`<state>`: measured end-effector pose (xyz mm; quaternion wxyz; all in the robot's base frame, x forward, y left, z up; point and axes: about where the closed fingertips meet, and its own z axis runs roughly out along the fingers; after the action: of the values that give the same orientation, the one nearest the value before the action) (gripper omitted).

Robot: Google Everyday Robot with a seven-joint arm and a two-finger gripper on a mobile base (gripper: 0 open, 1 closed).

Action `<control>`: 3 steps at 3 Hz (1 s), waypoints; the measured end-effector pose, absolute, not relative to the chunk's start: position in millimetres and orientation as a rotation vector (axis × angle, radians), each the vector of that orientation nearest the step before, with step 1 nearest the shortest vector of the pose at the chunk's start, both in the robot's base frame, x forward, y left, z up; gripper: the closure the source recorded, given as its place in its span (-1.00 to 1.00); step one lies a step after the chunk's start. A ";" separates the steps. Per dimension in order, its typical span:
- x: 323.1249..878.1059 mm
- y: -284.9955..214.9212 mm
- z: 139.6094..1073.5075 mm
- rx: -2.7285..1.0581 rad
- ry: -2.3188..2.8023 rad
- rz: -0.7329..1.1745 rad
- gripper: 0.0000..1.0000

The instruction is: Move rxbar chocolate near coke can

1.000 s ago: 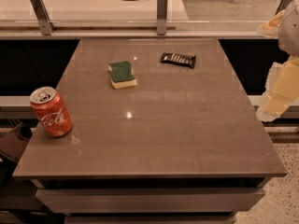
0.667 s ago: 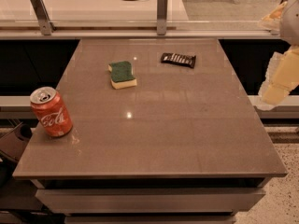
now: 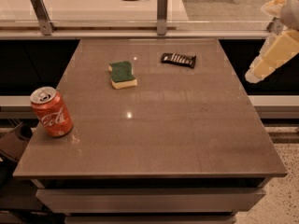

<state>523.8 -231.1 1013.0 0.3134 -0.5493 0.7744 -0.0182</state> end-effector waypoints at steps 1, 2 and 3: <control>559.9 -237.8 996.6 -1.297 2.042 0.046 -1.00; 592.4 -243.5 976.3 -1.175 2.039 0.133 -1.00; 620.2 -250.1 957.3 -1.093 2.046 0.194 -1.00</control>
Offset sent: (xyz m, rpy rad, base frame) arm 0.1098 -0.0253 -0.0615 0.3820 -0.0197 -0.1893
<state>620.2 -250.1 957.3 0.3959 -0.4312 0.8071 0.0765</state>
